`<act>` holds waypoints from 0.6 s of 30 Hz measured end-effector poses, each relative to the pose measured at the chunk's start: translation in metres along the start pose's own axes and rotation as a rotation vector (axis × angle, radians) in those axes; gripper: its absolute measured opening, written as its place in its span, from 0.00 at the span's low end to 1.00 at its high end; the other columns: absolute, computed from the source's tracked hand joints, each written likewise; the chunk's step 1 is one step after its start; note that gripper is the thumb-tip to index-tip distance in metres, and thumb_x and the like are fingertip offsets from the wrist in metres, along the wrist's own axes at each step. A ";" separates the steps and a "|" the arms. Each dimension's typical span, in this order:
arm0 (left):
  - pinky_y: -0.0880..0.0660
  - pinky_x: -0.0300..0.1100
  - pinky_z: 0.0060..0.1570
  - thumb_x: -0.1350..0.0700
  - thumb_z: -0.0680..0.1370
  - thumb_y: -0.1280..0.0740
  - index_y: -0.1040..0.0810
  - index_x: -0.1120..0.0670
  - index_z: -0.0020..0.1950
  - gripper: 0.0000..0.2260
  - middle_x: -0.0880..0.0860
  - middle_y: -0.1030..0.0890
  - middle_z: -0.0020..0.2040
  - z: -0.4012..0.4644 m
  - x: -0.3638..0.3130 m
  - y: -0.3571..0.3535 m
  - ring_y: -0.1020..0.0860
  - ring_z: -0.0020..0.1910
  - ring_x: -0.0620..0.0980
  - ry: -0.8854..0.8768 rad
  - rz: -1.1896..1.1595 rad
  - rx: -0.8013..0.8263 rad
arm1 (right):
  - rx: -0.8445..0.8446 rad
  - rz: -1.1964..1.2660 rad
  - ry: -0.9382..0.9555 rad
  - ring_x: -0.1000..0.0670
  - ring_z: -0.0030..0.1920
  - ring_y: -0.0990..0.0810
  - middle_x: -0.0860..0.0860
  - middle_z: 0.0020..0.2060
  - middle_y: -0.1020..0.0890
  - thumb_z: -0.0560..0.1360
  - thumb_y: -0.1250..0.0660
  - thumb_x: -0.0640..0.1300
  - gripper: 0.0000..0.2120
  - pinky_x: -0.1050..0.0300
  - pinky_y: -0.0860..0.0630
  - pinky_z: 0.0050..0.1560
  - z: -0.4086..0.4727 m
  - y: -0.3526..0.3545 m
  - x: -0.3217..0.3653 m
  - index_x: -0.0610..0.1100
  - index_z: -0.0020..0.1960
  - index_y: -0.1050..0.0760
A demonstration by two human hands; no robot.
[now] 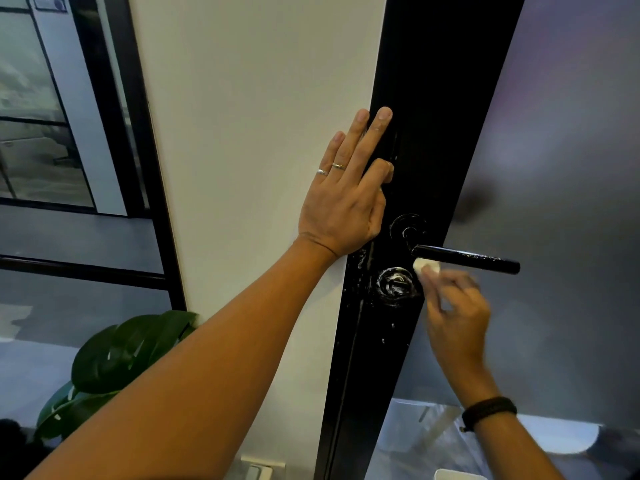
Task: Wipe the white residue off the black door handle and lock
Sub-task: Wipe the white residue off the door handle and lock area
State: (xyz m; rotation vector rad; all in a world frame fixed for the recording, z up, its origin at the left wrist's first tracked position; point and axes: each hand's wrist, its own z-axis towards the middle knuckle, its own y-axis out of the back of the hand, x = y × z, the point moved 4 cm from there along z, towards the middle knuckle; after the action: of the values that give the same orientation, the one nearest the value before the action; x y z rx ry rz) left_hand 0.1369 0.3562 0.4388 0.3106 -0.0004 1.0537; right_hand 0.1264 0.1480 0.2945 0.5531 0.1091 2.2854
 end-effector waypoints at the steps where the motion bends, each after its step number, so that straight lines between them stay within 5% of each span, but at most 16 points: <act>1: 0.49 0.54 0.86 0.61 0.80 0.34 0.19 0.55 0.54 0.05 0.63 0.34 0.83 0.000 0.000 0.000 0.40 0.84 0.65 -0.001 0.006 -0.002 | 0.029 0.000 -0.022 0.46 0.47 0.20 0.44 0.46 0.17 0.78 0.26 0.35 0.06 0.51 0.19 0.48 -0.017 -0.006 -0.004 0.34 0.54 0.15; 5: 0.49 0.54 0.86 0.61 0.80 0.33 0.19 0.55 0.54 0.05 0.63 0.34 0.83 0.000 0.000 0.000 0.39 0.84 0.66 0.002 0.010 -0.008 | 0.155 0.024 -0.139 0.46 0.46 0.18 0.47 0.47 0.18 0.77 0.27 0.39 0.09 0.58 0.19 0.48 -0.062 -0.018 -0.014 0.36 0.54 0.15; 12: 0.49 0.54 0.85 0.61 0.80 0.34 0.19 0.55 0.54 0.06 0.63 0.33 0.83 0.001 0.000 0.000 0.39 0.84 0.66 0.008 0.019 -0.021 | 0.020 0.078 -0.198 0.51 0.48 0.20 0.46 0.49 0.19 0.78 0.28 0.34 0.08 0.72 0.24 0.52 -0.025 -0.009 0.007 0.36 0.57 0.17; 18: 0.48 0.55 0.85 0.61 0.80 0.34 0.20 0.54 0.54 0.06 0.63 0.34 0.83 0.000 0.001 0.000 0.40 0.84 0.66 0.003 0.011 0.004 | 0.044 0.148 -0.199 0.51 0.51 0.20 0.47 0.50 0.19 0.79 0.29 0.32 0.10 0.72 0.25 0.54 -0.029 0.001 0.013 0.44 0.56 0.19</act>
State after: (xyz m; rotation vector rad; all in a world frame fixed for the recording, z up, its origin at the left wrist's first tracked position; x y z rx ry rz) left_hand 0.1370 0.3571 0.4387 0.3131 0.0022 1.0655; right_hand 0.1057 0.1588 0.2729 0.8329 0.0213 2.3599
